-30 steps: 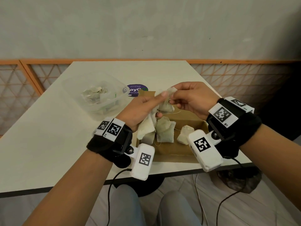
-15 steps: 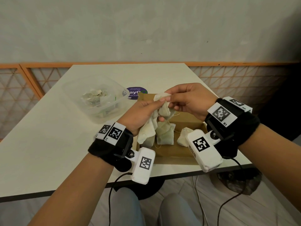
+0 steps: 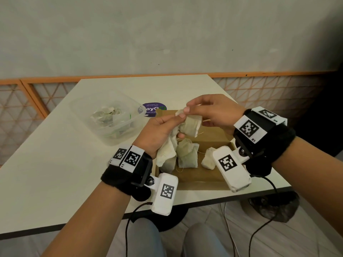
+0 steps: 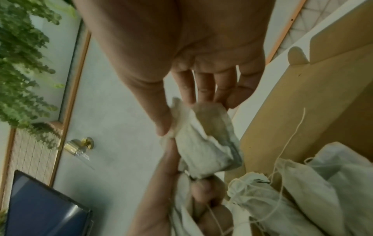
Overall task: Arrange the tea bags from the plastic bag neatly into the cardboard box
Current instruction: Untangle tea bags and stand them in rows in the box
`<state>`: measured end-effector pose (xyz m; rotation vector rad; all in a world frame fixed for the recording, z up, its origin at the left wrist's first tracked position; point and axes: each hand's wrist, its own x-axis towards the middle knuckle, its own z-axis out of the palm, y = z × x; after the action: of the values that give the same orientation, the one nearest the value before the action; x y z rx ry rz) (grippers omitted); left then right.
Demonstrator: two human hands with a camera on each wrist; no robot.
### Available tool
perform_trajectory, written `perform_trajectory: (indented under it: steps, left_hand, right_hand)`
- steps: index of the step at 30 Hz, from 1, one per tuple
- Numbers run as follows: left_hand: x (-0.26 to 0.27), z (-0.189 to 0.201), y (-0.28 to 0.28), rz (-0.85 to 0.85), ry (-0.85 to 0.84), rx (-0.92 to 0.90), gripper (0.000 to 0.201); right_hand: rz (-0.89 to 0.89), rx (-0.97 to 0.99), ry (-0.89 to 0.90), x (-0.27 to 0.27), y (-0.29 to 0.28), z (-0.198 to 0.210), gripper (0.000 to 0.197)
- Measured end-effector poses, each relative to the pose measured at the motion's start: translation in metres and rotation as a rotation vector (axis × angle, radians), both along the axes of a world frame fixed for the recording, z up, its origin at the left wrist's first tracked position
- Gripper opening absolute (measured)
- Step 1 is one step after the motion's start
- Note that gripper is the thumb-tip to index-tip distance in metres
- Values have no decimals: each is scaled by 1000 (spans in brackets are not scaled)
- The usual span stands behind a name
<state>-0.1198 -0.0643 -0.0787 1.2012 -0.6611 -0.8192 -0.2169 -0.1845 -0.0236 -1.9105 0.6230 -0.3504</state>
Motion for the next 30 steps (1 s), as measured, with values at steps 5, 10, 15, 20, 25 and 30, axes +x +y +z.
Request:
perform_trajectory:
  steps: [5,10,15,20,25,30]
  left_hand:
    - [5,-4,4,70,-36,-10,23]
    - [5,-4,6,118,-81,-15,18]
    - [10,-2,6,196,-105,-19,15]
    - [10,0,7,199,-104,-65,14]
    - [20,1,15,221,-134,-97,11]
    - [15,10,12,99,-276,-7,10]
  right_hand:
    - [31,145,-11,-9,-12,-2,6]
    - [53,216,-49,-9,-14,-6,8]
    - [108,169,0,-10,-14,-4,12]
    - [54,140,-27,-9,-18,-6,6]
    - [8,189,-47,-13,-28,-5,3]
    - [51,167,-10,-9,-28,-3,7]
